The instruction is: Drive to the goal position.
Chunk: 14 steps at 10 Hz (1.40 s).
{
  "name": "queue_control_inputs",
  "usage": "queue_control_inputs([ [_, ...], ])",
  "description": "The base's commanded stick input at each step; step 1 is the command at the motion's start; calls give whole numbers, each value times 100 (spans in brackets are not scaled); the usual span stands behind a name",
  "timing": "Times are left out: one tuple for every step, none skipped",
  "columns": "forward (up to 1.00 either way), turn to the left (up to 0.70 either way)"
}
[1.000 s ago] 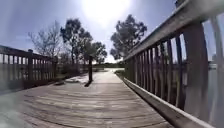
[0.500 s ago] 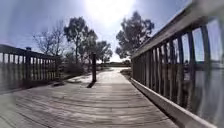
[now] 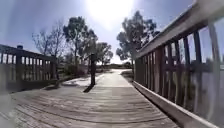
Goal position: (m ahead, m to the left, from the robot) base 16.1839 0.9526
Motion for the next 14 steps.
queue_control_inputs([
  [70,0],
  [70,0],
  [70,0],
  [70,0],
  [70,0],
  [70,0],
  [70,0],
  [70,0],
  [70,0],
  [70,0],
  [70,0],
  [70,0],
  [70,0],
  [70,0],
])
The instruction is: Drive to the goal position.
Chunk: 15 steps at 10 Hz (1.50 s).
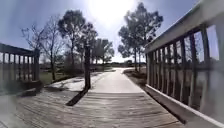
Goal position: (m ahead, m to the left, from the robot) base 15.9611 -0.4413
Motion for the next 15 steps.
queue_control_inputs([
  [70,0],
  [70,0],
  [70,0],
  [70,-11],
  [70,-23],
  [70,-31],
  [70,-9],
  [70,0],
  [70,0],
  [70,0],
  [70,0],
  [70,0],
  [70,0],
  [70,0],
  [70,0],
])
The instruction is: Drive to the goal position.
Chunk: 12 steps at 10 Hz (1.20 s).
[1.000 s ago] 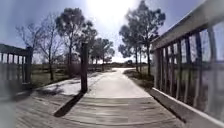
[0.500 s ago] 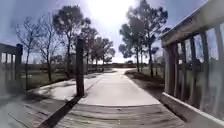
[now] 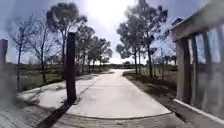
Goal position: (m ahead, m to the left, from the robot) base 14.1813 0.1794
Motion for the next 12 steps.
queue_control_inputs([
  [70,0],
  [70,0],
  [70,0],
  [70,0],
  [70,0],
  [70,0],
  [70,0],
  [70,0],
  [70,0],
  [70,0],
  [70,0],
  [70,0],
])
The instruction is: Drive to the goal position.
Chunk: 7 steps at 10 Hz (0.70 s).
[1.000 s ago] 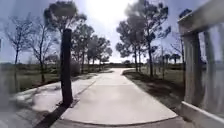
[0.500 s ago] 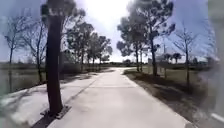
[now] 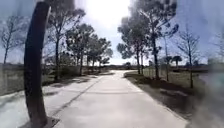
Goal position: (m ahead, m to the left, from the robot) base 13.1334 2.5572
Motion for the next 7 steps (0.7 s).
queue_control_inputs([
  [70,0],
  [70,0],
  [70,0],
  [70,0],
  [70,0],
  [70,0],
  [70,0],
])
